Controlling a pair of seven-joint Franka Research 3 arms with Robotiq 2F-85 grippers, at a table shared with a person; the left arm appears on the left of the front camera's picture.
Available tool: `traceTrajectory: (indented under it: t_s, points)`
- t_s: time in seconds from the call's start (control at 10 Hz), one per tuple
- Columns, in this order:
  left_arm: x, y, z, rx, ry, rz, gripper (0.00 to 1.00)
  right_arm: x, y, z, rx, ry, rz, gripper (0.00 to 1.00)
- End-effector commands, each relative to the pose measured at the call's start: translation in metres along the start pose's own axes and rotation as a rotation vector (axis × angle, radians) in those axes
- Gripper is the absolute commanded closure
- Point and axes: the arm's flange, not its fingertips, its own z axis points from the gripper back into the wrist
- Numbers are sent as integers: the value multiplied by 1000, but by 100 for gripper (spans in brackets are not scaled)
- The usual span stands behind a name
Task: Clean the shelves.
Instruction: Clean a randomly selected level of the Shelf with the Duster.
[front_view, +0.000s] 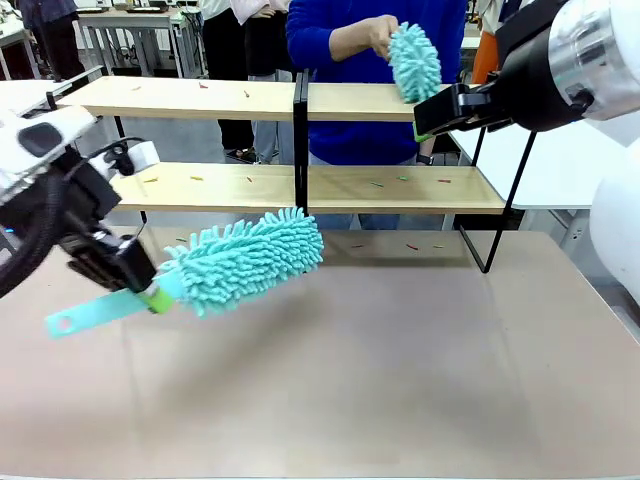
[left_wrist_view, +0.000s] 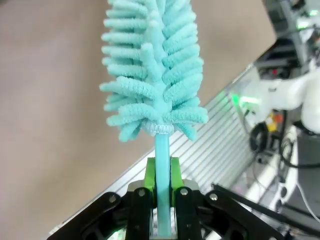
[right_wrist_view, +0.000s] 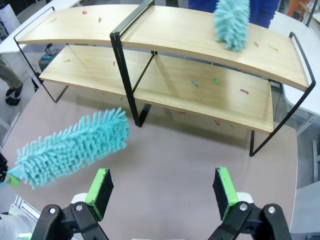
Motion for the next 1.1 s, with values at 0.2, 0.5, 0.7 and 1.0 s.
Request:
traceTrajectory:
  t_s: [0.2, 0.5, 0.7, 1.0]
  points:
    - [29, -19, -34, -87, -139, 18, 87, 0, 0, -1, 5, 0, -4, 0]
    - [23, -14, -26, -43, -87, 15, 87, 0, 0, -1, 5, 0, -4, 0]
    - [23, -14, -26, -43, -87, 15, 87, 0, 0, -1, 5, 0, -4, 0]
    - [59, -39, -50, -66, -72, -38, 87, 0, 0, -1, 5, 0, -4, 0]
